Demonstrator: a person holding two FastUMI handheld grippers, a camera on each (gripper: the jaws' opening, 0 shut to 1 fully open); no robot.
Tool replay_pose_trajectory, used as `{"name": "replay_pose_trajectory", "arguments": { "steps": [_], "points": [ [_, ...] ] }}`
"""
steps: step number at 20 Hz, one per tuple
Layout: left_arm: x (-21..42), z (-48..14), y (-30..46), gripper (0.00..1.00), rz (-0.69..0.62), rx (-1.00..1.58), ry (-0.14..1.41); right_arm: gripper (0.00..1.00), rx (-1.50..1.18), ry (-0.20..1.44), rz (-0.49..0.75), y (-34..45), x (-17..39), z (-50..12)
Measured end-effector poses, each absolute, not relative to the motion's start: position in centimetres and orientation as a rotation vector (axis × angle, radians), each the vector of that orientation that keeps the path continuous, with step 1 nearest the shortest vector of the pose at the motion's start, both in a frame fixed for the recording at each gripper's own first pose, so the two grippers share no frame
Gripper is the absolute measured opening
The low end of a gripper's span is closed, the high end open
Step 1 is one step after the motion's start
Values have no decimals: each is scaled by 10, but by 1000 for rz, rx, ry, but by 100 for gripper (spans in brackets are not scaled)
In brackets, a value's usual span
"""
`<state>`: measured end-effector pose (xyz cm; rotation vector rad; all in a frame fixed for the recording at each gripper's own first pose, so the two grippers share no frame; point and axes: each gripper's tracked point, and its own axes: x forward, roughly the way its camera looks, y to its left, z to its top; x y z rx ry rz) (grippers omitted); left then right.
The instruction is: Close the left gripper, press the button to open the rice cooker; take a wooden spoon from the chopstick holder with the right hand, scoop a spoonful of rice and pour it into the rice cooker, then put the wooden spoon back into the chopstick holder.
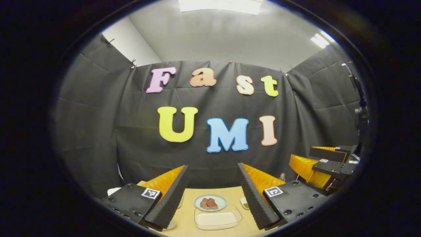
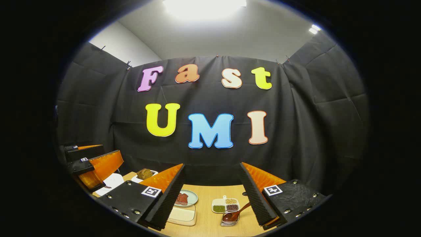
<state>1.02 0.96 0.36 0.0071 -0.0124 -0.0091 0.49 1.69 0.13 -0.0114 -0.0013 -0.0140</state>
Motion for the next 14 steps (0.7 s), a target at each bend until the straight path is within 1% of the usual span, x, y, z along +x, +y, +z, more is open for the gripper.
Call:
{"name": "replay_pose_trajectory", "arguments": {
  "steps": [7,11,12,13,14],
  "points": [
    [14,-6,22,93,5,0,-3,97,-2,17,-13,15,10,-6],
    [19,-35,44,91,52,-8,55,97,20,36,-7,22,12,-13],
    [20,-46,48,88,58,-15,79,97,27,45,-1,25,12,-15],
    [20,-56,51,78,60,-23,103,98,29,52,6,27,13,-19],
    [22,-67,57,74,63,-31,128,98,26,56,11,29,14,-19]
  ]
}}
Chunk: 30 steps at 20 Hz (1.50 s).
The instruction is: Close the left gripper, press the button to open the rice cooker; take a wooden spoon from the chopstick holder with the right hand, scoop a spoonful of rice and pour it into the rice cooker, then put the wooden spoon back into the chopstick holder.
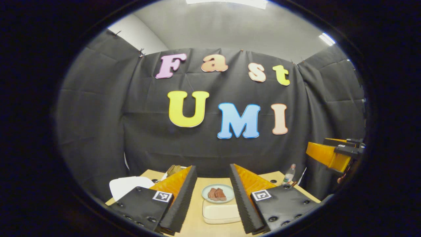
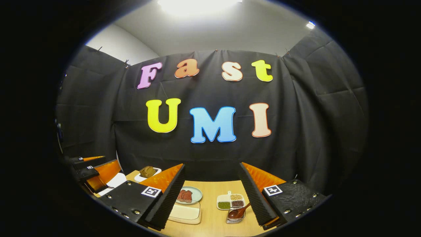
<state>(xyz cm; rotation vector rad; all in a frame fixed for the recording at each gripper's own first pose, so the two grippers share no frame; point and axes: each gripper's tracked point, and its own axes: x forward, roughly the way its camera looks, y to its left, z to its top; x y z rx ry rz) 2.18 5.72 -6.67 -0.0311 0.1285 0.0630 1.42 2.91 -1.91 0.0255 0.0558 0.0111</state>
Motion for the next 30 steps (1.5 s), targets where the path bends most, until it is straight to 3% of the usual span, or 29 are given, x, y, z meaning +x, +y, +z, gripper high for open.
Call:
{"name": "replay_pose_trajectory", "arguments": {
  "steps": [1,2,5,7,17,25,30],
  "points": [
    [22,-76,65,70,67,-36,153,98,19,58,15,31,15,-21],
    [21,-85,75,52,77,-41,178,98,12,61,19,32,17,-22],
    [29,-121,121,12,141,-78,268,97,12,77,27,35,21,-30],
    [22,-144,146,8,167,-130,330,98,9,89,30,38,23,-34],
    [11,-266,297,8,370,-283,595,97,-43,159,45,48,38,-64],
    [16,-311,315,8,406,-283,716,98,-43,187,27,47,46,-74],
    [19,-302,315,9,414,-207,714,98,-42,183,29,48,47,-75]
  ]
}}
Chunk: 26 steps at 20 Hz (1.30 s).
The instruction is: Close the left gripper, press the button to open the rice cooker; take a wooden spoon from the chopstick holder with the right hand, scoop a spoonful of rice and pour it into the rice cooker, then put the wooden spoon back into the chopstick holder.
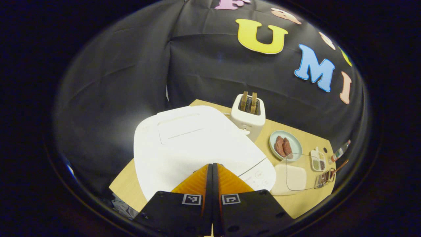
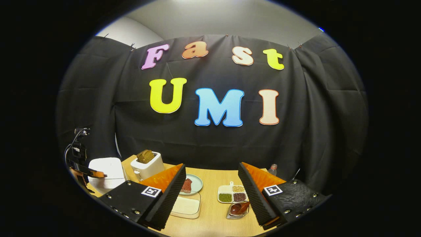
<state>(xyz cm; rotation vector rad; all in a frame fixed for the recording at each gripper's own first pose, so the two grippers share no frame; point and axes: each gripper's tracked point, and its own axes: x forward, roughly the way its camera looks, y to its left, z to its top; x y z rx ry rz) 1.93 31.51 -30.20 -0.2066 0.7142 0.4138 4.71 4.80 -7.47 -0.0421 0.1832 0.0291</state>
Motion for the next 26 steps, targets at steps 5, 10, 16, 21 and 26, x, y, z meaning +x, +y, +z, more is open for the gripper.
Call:
{"name": "replay_pose_trajectory", "arguments": {
  "steps": [5,10,16,21,26],
  "points": [
    [33,-221,319,21,438,-183,475,98,-41,182,28,40,43,-77],
    [33,-143,321,90,475,-89,292,98,-32,179,23,32,39,-77],
    [20,-142,292,95,421,-111,260,98,-17,179,7,17,35,-81],
    [17,-118,227,93,315,-94,176,98,17,184,-24,-7,36,-92],
    [12,-93,168,92,233,-51,77,98,58,216,-93,-49,40,-111]
  ]
}}
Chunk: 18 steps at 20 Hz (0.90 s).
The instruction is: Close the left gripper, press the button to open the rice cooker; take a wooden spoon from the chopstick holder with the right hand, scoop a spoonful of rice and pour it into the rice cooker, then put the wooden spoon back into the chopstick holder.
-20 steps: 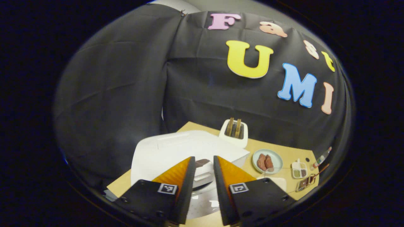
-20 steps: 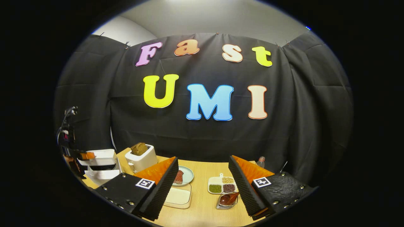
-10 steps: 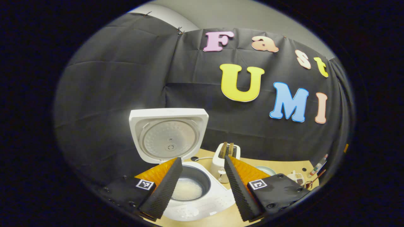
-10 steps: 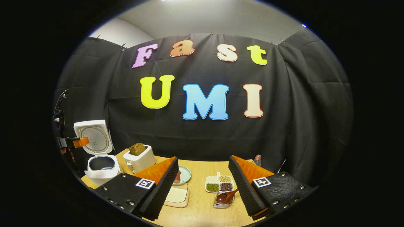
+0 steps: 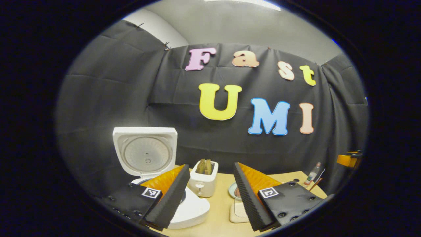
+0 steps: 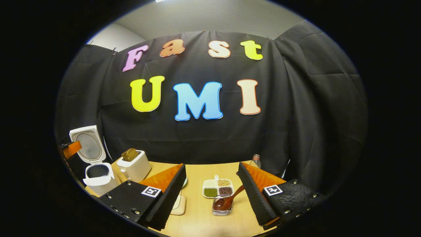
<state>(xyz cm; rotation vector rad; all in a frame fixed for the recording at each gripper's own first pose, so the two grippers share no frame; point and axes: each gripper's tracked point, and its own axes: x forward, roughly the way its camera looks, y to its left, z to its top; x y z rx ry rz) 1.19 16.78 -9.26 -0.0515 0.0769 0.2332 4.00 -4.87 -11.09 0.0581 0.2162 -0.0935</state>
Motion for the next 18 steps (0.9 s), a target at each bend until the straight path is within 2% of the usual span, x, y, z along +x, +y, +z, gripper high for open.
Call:
{"name": "replay_pose_trajectory", "arguments": {
  "steps": [4,5,6,18],
  "points": [
    [13,-78,141,99,199,9,32,98,84,244,-138,-77,47,-131],
    [15,-78,135,99,189,14,38,98,90,256,-151,-83,50,-137],
    [17,-80,129,94,178,13,45,98,102,268,-158,-88,53,-144],
    [25,-104,128,98,191,49,136,98,280,494,-265,-142,113,-274]
  ]
}}
